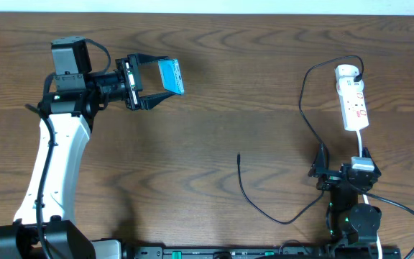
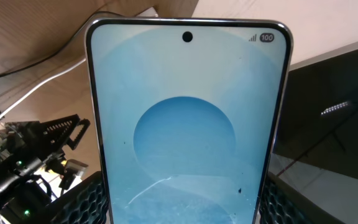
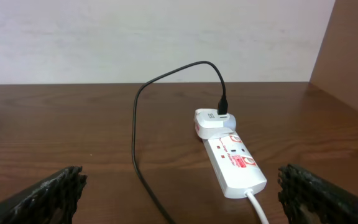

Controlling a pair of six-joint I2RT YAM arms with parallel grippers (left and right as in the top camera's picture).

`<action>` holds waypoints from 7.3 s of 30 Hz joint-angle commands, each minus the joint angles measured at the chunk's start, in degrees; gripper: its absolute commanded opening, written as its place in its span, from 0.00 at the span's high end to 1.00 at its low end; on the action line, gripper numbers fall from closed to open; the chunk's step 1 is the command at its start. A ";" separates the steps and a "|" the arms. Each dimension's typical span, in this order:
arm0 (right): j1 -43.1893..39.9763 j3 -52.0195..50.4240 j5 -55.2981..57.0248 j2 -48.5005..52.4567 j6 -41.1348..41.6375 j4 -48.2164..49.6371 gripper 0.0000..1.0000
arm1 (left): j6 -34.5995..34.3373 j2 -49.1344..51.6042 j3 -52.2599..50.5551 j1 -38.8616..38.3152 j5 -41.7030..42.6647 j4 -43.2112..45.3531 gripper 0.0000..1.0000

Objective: Plug charger to phone and switch on socket

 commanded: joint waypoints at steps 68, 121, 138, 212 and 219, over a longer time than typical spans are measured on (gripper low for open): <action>-0.48 38.07 -41.00 45.16 15.32 -5.31 0.01 | 48.81 -0.63 -0.76 -0.68 -54.77 -31.58 0.93; 25.79 66.42 -64.87 105.59 32.15 3.13 0.01 | 10.73 -0.61 -0.76 -12.35 -58.27 -33.64 0.93; 29.59 66.42 -65.94 105.59 35.45 5.81 0.01 | 7.52 -0.61 -0.76 -15.80 -57.27 -31.67 0.93; 33.35 66.42 -60.98 105.59 46.66 7.08 0.87 | 1.20 -0.61 -0.76 -17.94 -52.06 -30.25 0.93; 33.35 66.42 -60.98 105.59 46.66 7.08 0.92 | 1.64 -0.61 -0.76 -17.94 -52.22 -30.25 0.94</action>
